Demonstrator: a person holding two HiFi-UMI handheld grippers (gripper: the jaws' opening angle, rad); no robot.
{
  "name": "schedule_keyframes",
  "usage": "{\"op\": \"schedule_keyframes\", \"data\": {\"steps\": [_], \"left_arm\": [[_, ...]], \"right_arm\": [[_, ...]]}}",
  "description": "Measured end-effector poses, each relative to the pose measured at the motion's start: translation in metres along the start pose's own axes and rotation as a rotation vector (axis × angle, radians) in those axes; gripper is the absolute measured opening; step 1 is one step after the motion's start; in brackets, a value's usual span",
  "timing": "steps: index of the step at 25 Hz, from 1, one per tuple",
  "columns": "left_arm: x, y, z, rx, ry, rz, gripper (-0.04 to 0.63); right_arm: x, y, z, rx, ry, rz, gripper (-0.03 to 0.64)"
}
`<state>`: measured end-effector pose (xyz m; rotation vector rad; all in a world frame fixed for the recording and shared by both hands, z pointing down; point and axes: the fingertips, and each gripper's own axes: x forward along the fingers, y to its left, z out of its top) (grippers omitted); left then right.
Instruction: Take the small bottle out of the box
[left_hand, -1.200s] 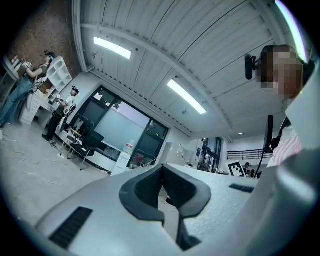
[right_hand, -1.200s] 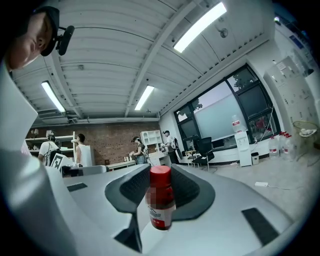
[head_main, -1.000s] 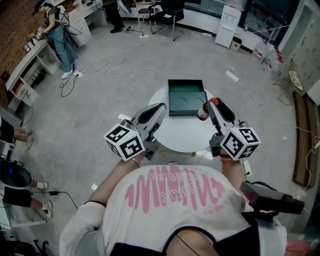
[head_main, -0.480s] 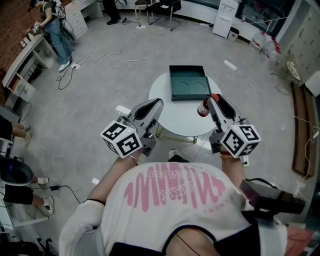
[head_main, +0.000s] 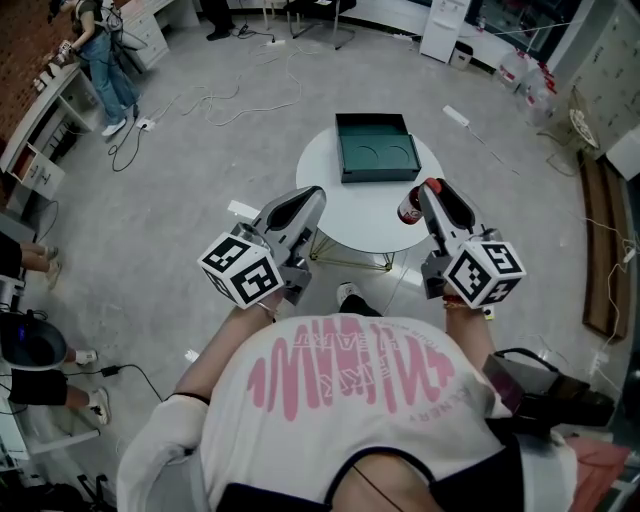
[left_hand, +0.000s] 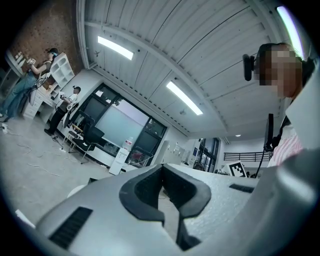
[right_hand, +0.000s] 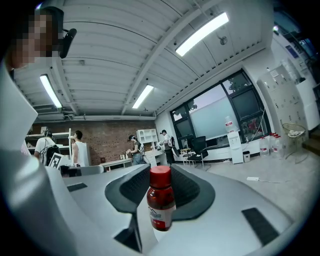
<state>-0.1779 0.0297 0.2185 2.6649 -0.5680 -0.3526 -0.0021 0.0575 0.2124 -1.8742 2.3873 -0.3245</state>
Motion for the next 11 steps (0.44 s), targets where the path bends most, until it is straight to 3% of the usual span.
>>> {"op": "schedule_keyframes", "data": {"steps": [11], "left_arm": [[-0.0022,-0.0066,0.0029,-0.01,0.004,0.002,0.008]], "right_arm": [[-0.0078,0.0027,0.0017,-0.017,0.025,-0.011,0.127]]}}
